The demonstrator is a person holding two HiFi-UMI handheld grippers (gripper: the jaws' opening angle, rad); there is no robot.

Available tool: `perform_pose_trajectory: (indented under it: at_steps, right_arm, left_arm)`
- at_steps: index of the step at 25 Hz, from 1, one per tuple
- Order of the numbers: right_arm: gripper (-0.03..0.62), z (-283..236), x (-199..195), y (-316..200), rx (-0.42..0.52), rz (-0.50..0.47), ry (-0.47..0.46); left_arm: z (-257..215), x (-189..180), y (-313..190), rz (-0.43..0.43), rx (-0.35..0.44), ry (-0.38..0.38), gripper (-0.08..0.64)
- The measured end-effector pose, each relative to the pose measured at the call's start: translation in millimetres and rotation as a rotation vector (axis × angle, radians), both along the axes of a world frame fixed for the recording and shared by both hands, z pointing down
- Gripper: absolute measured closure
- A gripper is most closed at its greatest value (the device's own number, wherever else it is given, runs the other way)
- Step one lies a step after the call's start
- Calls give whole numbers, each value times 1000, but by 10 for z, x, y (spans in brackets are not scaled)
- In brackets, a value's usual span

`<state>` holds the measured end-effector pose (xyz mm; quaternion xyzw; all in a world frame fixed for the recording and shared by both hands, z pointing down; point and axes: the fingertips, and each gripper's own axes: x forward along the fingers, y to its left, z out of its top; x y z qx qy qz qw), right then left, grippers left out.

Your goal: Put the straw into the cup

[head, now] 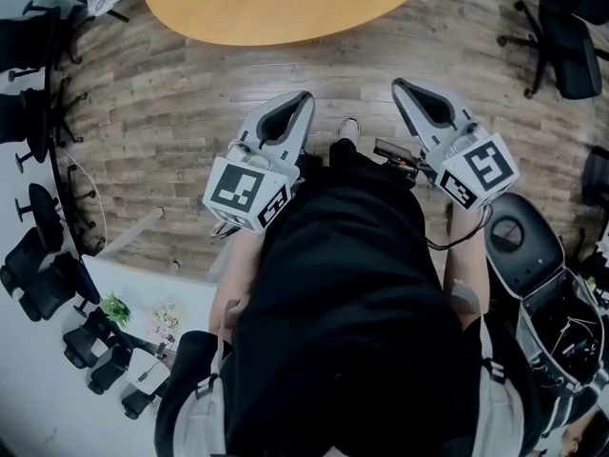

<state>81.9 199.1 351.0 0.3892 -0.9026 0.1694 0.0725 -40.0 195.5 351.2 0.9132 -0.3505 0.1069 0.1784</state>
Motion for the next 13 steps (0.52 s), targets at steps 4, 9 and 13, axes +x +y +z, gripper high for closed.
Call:
perform_pose_trajectory:
  at_steps: [4,9,13]
  right_arm:
    - [574,-2,25,22,1,0,1]
    - [575,6,42,45,-1,3,7]
    - [575,21,83,79,1,4,5]
  left_arm:
    - [1,36,16,8,-1,-3,543]
    - [-4,64,26,16,3,-7,543]
    - [5,98,44,13,5,-6,543]
